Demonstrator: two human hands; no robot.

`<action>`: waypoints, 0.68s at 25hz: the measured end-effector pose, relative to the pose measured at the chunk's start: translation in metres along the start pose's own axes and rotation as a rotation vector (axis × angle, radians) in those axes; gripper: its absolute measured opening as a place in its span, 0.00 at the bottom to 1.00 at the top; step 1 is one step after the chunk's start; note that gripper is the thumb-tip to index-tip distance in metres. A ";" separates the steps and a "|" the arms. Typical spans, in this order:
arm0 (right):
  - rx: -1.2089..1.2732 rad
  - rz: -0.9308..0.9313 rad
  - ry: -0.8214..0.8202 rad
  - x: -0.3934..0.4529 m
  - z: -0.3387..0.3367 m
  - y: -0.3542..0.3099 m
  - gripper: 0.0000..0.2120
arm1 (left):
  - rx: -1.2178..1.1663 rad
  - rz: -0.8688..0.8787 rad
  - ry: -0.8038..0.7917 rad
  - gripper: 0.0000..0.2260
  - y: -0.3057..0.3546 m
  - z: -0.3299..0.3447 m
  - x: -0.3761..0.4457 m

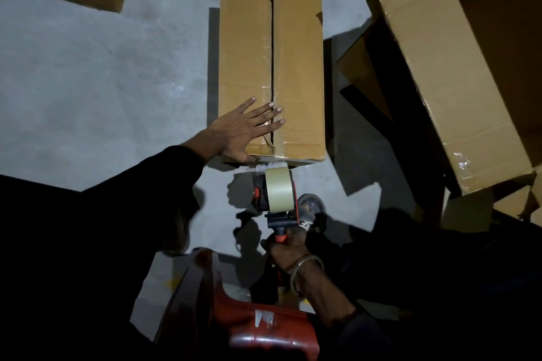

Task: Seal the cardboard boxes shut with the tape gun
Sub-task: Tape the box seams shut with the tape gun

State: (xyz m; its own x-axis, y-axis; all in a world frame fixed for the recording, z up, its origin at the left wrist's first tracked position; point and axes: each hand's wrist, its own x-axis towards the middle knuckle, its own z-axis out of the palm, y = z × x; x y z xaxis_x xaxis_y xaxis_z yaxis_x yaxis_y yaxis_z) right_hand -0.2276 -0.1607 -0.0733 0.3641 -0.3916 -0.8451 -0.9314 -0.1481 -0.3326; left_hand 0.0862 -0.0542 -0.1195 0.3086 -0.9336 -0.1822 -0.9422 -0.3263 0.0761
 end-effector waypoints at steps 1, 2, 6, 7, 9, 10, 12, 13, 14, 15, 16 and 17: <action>0.007 0.032 -0.026 0.032 0.012 0.033 0.12 | 0.001 -0.001 0.005 0.51 0.001 0.000 -0.001; 0.025 0.069 -0.018 0.059 0.022 0.056 0.16 | 0.002 -0.004 0.002 0.51 0.001 -0.002 -0.002; 0.035 0.103 0.003 0.065 0.030 0.045 0.11 | -0.012 -0.008 -0.003 0.50 0.004 -0.003 -0.007; 0.044 0.074 0.024 0.035 0.022 0.013 0.07 | -0.015 -0.001 0.003 0.48 0.006 -0.001 -0.010; 0.045 0.051 0.034 0.004 0.007 -0.025 0.06 | -0.008 0.015 0.000 0.42 0.011 0.004 -0.017; 0.064 0.055 0.036 -0.001 0.002 -0.033 0.07 | -0.002 0.010 -0.006 0.40 0.014 0.008 -0.022; 0.093 0.032 0.054 -0.003 0.001 -0.039 0.09 | 0.024 -0.016 0.006 0.38 0.021 0.015 -0.028; 0.133 0.039 0.049 -0.001 0.001 -0.041 0.10 | 0.029 -0.023 0.010 0.38 0.022 0.016 -0.028; 0.177 0.047 0.059 0.004 0.004 -0.039 0.10 | 0.019 -0.021 0.007 0.38 0.021 0.016 -0.028; 0.175 0.067 0.066 0.005 0.006 -0.041 0.11 | 0.002 -0.015 0.004 0.38 0.021 0.015 -0.028; 0.162 0.083 0.069 0.003 0.006 -0.046 0.11 | -0.008 -0.013 0.000 0.39 0.021 0.015 -0.028; 0.179 0.110 0.052 0.008 0.008 -0.044 0.13 | -0.013 -0.012 -0.003 0.41 0.020 0.013 -0.028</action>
State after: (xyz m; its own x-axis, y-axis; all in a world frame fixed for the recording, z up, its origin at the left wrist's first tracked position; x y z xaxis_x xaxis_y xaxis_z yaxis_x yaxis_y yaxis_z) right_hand -0.1833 -0.1497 -0.0686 0.2556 -0.4435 -0.8590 -0.9478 0.0601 -0.3131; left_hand 0.0566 -0.0323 -0.1257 0.3191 -0.9293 -0.1859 -0.9368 -0.3390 0.0866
